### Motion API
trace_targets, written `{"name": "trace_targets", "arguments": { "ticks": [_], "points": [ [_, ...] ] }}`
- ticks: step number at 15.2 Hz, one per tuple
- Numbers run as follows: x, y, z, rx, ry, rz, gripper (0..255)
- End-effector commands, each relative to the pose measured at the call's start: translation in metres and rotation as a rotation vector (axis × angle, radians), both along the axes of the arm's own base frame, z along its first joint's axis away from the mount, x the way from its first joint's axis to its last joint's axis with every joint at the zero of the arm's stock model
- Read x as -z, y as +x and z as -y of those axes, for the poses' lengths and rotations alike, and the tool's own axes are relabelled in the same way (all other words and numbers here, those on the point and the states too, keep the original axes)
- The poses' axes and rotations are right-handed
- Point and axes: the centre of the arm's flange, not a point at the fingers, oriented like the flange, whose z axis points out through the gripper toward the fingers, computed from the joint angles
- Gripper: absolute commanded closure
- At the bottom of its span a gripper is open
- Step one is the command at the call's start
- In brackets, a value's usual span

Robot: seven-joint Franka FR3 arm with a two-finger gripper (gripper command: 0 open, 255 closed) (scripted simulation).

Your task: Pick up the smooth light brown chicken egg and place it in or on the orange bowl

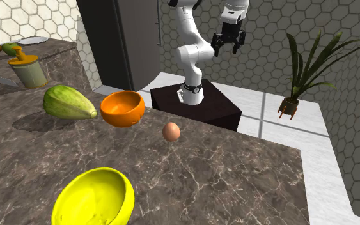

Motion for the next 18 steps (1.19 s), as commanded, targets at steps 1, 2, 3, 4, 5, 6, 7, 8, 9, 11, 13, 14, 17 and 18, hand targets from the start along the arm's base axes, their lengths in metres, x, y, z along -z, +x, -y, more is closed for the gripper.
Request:
{"name": "trace_targets", "arguments": {
  "ticks": [1, 2, 3, 4, 5, 6, 7, 8, 9, 11, 13, 14, 17, 18],
  "points": [
    [0.000, 0.000, 0.000, 0.000, 0.000, 0.000, 0],
    [0.005, 0.006, 0.009, -0.006, -0.008, 0.000, 0],
    [0.010, 0.013, 0.018, -0.011, -0.016, 0.000, 0],
    [0.015, 0.020, 0.027, -0.017, -0.024, 0.000, 0],
    [0.020, 0.026, 0.036, -0.023, -0.032, 0.001, 0],
    [0.025, 0.033, 0.044, -0.029, -0.040, 0.001, 0],
    [0.030, 0.040, 0.053, -0.034, -0.048, 0.001, 0],
    [0.035, 0.047, 0.062, -0.040, -0.056, 0.001, 0],
    [0.039, 0.053, 0.071, -0.046, -0.064, 0.001, 0],
    [0.048, 0.067, 0.089, -0.057, -0.080, 0.002, 0],
    [0.057, 0.081, 0.107, -0.069, -0.096, 0.002, 0],
    [0.061, 0.088, 0.116, -0.074, -0.104, 0.002, 0],
    [0.074, 0.110, 0.142, -0.091, -0.128, 0.003, 0],
    [0.078, 0.117, 0.151, -0.097, -0.136, 0.003, 0]
  ]
}}
